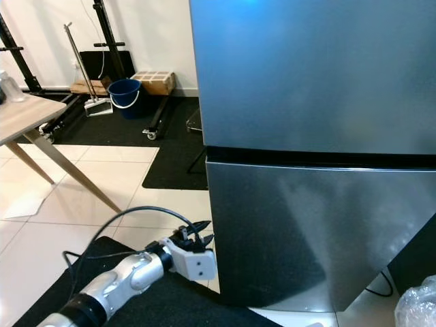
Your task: Restocking fridge
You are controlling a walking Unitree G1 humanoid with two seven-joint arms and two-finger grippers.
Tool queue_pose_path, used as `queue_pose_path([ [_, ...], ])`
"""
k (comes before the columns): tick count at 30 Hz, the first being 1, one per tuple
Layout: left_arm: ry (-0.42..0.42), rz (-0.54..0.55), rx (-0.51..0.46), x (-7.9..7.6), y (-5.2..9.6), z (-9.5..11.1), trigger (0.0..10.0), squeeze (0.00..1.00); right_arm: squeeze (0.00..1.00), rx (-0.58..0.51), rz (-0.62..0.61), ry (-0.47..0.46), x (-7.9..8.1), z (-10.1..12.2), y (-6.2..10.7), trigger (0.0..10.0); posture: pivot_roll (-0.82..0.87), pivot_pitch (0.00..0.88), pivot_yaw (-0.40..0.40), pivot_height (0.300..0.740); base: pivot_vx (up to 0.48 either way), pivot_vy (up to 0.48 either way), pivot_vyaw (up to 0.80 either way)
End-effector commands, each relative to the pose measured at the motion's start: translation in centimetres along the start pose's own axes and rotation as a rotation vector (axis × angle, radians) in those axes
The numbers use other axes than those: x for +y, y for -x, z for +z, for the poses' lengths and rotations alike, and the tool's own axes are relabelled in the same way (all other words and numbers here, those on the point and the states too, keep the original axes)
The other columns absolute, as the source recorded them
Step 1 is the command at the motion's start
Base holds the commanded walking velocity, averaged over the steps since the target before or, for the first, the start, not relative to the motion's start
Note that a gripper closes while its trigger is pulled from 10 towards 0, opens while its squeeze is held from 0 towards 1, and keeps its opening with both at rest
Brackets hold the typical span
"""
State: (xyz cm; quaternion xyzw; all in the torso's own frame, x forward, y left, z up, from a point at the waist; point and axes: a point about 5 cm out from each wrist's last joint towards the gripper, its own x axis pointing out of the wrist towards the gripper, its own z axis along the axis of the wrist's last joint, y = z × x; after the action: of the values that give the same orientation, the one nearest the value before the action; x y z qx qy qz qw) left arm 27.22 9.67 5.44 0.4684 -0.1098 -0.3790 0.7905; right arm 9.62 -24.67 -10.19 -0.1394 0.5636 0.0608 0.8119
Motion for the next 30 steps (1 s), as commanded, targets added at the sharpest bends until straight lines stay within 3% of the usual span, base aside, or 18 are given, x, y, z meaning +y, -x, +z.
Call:
queue_pose_path([
  [1,0.060,0.021,0.018,0.3,0.8,-0.7,10.0,0.00,0.00,-0.011,-0.003,-0.018,0.0,0.1,0.0,10.0,-0.03,0.000,0.022,0.740,0.000,0.000,0.00],
  [5,0.135,0.020,0.046,-0.1,1.4,-1.4,10.0,0.00,0.00,-0.014,-0.008,-0.021,-0.2,0.3,0.0,10.0,-0.03,0.000,0.023,0.740,0.000,0.000,0.00],
  [6,0.217,0.029,0.101,-0.7,2.2,-2.5,10.0,0.00,0.00,-0.015,0.000,-0.014,0.0,0.4,-0.1,10.0,-0.03,0.000,0.023,0.740,0.000,0.000,0.00],
  [7,0.217,0.029,0.101,-0.7,2.2,-2.5,10.0,0.00,0.00,-0.015,0.000,-0.014,0.0,0.4,-0.1,10.0,-0.03,0.000,0.023,0.740,0.000,0.000,0.00],
  [8,0.307,0.036,0.164,-1.4,3.0,-3.6,10.0,0.00,0.00,-0.016,0.006,-0.008,0.2,0.4,-0.1,10.0,-0.03,0.000,0.022,0.740,0.000,0.000,0.00],
  [9,0.307,0.036,0.164,-1.4,3.0,-3.6,10.0,0.00,0.00,-0.016,0.006,-0.008,0.2,0.4,-0.1,10.0,-0.03,0.000,0.022,0.740,0.000,0.000,0.00],
  [11,0.576,0.082,0.370,-3.6,5.5,-6.6,10.0,0.00,0.00,-0.017,0.013,-0.005,0.5,0.5,-0.1,10.0,-0.03,0.000,0.024,0.740,0.000,0.000,0.00],
  [12,0.576,0.082,0.370,-3.6,5.5,-6.6,10.0,0.00,0.00,-0.017,0.013,-0.005,0.5,0.5,-0.1,10.0,-0.03,0.000,0.024,0.740,0.000,0.000,0.00],
  [13,0.719,0.108,0.519,-5.0,7.0,-8.2,10.0,0.00,0.00,-0.018,0.014,-0.004,0.5,0.5,-0.1,10.0,-0.03,0.000,0.024,0.740,0.000,0.000,0.00],
  [14,0.719,0.108,0.519,-5.0,7.0,-8.2,10.0,0.00,0.00,-0.018,0.014,-0.004,0.5,0.5,-0.1,10.0,-0.03,0.000,0.024,0.740,0.000,0.000,0.00],
  [15,0.968,0.135,0.708,-7.5,9.4,-9.8,10.0,0.00,0.00,-0.016,0.016,0.001,0.5,0.4,-0.1,10.0,-0.04,0.000,0.019,0.740,0.000,0.000,0.00],
  [16,1.036,0.156,0.756,-8.2,10.1,-10.1,10.0,0.00,0.00,-0.015,0.016,0.002,0.4,0.4,-0.1,10.0,-0.03,0.000,0.017,0.740,0.000,0.000,0.00],
  [19,1.159,0.215,0.812,-9.1,11.3,-10.5,10.0,0.00,0.00,-0.012,0.015,0.006,0.3,0.3,-0.1,10.0,-0.03,0.000,0.017,0.740,0.000,0.000,0.00],
  [21,1.178,0.232,0.836,-9.4,11.8,-10.6,10.0,0.00,0.00,-0.011,0.015,0.005,0.3,0.3,-0.1,10.0,-0.03,0.000,0.014,0.740,0.000,0.000,0.00],
  [22,1.282,0.259,0.897,-10.5,12.8,-10.7,10.0,0.00,0.00,-0.012,0.017,0.008,0.4,0.4,-0.1,10.0,-0.04,0.000,0.009,0.740,0.000,0.000,0.00],
  [23,1.322,0.266,0.926,-11.2,13.2,-10.6,10.0,0.00,0.00,-0.013,0.019,0.009,0.4,0.4,-0.1,10.0,-0.04,0.000,0.004,0.740,0.000,0.000,0.00],
  [29,1.438,0.318,1.021,-13.3,14.5,-10.2,10.0,0.00,0.00,-0.013,0.026,0.027,0.5,0.5,-0.1,10.0,-0.04,0.000,-0.002,0.740,0.000,0.000,0.00],
  [30,1.470,0.279,1.060,-14.7,14.8,-9.5,10.0,0.00,0.00,-0.014,0.027,0.030,0.4,0.6,-0.1,10.0,-0.04,0.000,-0.005,0.740,0.000,0.000,0.00],
])
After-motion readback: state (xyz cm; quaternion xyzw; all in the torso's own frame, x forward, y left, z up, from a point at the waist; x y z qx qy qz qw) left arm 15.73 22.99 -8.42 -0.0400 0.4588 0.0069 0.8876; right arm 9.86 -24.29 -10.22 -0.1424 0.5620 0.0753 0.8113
